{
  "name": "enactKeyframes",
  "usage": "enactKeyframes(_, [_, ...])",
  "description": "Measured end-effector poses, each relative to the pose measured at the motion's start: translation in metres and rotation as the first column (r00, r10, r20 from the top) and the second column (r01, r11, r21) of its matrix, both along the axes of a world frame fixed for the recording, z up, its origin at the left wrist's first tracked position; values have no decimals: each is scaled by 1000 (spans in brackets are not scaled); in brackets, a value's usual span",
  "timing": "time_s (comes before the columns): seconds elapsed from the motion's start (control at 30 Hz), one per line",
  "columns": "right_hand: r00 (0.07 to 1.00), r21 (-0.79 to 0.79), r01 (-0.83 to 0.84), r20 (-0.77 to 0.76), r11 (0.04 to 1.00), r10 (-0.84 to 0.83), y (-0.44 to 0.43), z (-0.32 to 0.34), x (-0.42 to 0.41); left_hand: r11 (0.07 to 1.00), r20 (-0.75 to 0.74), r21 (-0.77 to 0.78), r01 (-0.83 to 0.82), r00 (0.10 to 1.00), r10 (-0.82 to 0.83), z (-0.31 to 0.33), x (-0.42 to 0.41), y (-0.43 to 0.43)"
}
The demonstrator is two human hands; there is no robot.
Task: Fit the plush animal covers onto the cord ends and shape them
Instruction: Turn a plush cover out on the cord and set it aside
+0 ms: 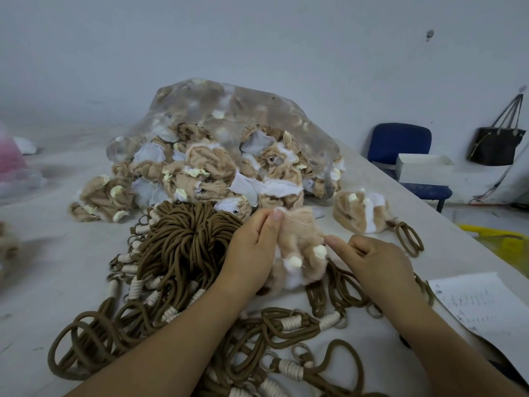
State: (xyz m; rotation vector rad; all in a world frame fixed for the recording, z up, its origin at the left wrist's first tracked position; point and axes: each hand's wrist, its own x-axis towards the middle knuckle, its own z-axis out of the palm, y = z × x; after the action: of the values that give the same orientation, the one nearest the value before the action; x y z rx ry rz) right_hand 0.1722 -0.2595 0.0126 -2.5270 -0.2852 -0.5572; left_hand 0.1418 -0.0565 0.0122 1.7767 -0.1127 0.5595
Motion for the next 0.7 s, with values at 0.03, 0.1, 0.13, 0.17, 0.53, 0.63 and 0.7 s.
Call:
enactKeyframes(0.03, [1000, -10, -3, 11, 1000, 3, -1, 0, 1, 1000, -1, -8, -8, 1000, 8, 1, 0, 1])
enactKeyframes(0.1, [999, -28, -21, 27, 999, 22, -3, 2, 1, 1000, -6, -20, -10, 1000, 10, 1, 1, 2])
enactKeyframes(0.13, [999, -38, -40, 35, 998, 42, -4, 3, 1, 1000, -9, -21, -5, 1000, 5, 1, 1, 2])
enactKeyframes(0.17, [997, -49, -62, 43, 997, 64, -4, 4, 1, 1000, -13, -21, 1, 1000, -1, 2, 2, 2])
enactKeyframes(0.53, [985, 31, -170, -35, 985, 172, 5, 1, -6, 996, 15, 22, 87, 996, -88, 5, -7, -6])
enactKeyframes(0.63, [980, 145, -173, -74, 974, 185, 12, -3, -10, 996, 13, -52, 76, 997, -76, 5, -7, -7])
enactKeyframes(0.7, [979, 148, -173, -84, 974, 187, 14, -5, -9, 995, 15, -83, 57, 998, -56, 5, -7, -7])
